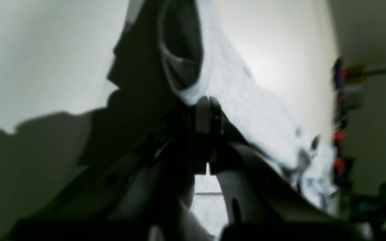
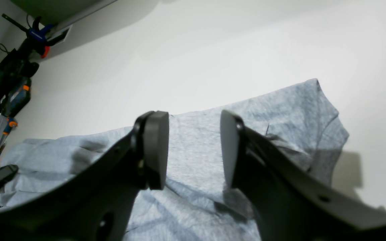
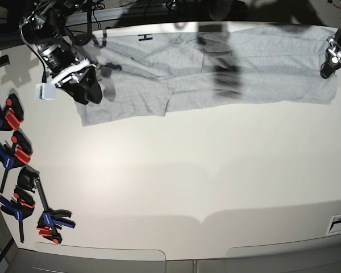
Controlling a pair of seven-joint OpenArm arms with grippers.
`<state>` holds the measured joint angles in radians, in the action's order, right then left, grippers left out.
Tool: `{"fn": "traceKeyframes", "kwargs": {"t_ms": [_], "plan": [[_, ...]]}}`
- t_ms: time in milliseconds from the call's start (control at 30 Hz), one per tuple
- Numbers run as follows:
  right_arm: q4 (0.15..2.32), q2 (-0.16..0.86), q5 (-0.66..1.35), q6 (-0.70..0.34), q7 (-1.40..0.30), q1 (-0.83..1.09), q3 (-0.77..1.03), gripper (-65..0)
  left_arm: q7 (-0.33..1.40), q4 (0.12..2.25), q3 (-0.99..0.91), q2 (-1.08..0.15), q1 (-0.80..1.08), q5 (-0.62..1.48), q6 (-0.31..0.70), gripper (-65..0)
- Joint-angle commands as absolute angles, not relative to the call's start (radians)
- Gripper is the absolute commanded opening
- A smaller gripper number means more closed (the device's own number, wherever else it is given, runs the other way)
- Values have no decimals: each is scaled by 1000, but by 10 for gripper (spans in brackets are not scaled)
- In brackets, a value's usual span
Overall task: Fold the T-shirt properly
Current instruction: 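Grasp the folded shirt end with the left gripper and drag toward the right gripper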
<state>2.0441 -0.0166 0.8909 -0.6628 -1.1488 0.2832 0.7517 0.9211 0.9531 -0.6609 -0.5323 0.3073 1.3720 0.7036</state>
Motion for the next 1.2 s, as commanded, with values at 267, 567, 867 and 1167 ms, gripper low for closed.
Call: {"fn": "traceKeyframes", "kwargs": {"t_ms": [267, 567, 867, 1167], "plan": [[2062, -8, 742, -650, -1089, 280, 752, -413, 1088, 1272, -662, -467, 342, 1474, 698, -650], [2057, 15, 574, -564, -1034, 284, 752, -413, 1206, 1558, -584, -318, 383, 1484, 698, -650], [2047, 66, 526, -542, -1024, 286, 752, -413, 1151, 1663, -314, -220, 341, 1462, 698, -650], [2047, 66, 527, -542, -1024, 286, 752, -413, 1073, 1662, -140, -161, 264, 1283, 698, -650]]}}
